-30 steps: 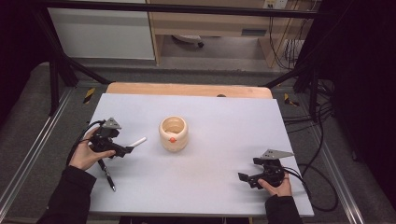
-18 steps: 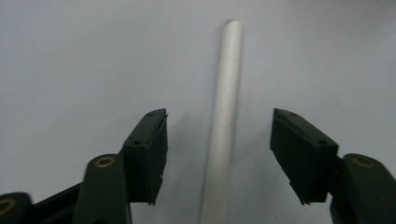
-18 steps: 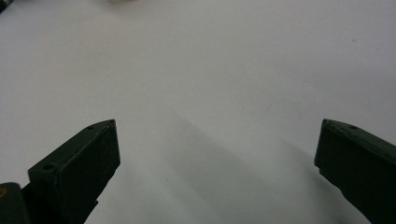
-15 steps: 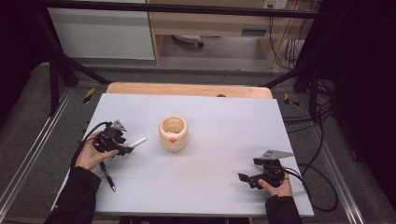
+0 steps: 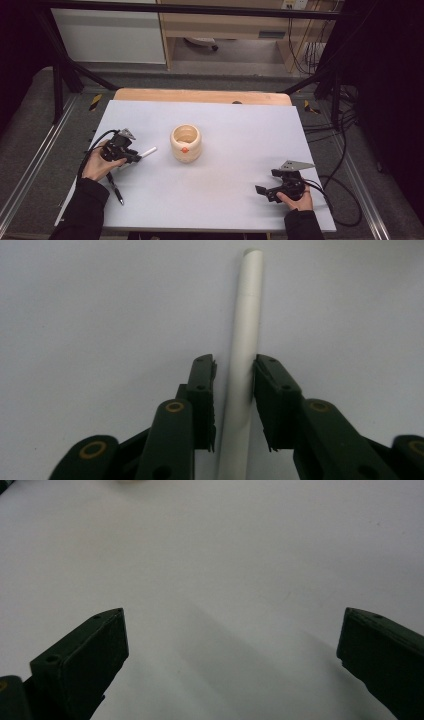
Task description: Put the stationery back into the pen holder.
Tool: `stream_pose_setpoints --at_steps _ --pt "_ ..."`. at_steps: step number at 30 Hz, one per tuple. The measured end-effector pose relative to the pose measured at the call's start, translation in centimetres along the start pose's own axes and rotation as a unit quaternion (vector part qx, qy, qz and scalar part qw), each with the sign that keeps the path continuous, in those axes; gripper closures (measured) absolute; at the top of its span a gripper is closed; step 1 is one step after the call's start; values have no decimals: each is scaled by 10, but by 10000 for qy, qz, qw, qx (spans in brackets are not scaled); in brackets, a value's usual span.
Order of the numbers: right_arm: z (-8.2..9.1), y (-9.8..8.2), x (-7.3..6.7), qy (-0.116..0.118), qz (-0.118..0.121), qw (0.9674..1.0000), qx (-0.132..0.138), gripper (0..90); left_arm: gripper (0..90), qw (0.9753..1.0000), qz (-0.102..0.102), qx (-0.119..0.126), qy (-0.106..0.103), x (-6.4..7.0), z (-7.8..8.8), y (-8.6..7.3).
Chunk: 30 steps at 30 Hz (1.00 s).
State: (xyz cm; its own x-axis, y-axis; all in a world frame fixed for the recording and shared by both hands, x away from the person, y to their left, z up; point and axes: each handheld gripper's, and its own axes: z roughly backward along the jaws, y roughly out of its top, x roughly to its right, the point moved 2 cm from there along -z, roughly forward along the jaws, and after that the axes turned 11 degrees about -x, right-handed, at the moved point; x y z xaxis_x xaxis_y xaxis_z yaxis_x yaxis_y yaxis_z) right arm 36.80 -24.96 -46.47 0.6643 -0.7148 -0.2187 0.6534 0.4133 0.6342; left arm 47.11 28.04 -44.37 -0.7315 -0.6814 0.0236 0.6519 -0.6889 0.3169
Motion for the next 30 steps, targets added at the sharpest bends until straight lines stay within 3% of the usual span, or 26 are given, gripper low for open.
stream_pose_setpoints --at_steps 6,12,20,30 --pt "-1 0 0 -3 8 10000 -11 8 764 10000 -25 -62 -29 0 0 0" --pt "-1 0 0 0 12 10000 -13 8 779 9997 -99 -217 112 5 0 3" --pt "-1 0 0 8 15 10000 -17 8 783 9998 3 -198 29 4 1 3" --pt "-1 0 0 22 10 10000 -15 8 784 9997 159 203 24 4 15 0"
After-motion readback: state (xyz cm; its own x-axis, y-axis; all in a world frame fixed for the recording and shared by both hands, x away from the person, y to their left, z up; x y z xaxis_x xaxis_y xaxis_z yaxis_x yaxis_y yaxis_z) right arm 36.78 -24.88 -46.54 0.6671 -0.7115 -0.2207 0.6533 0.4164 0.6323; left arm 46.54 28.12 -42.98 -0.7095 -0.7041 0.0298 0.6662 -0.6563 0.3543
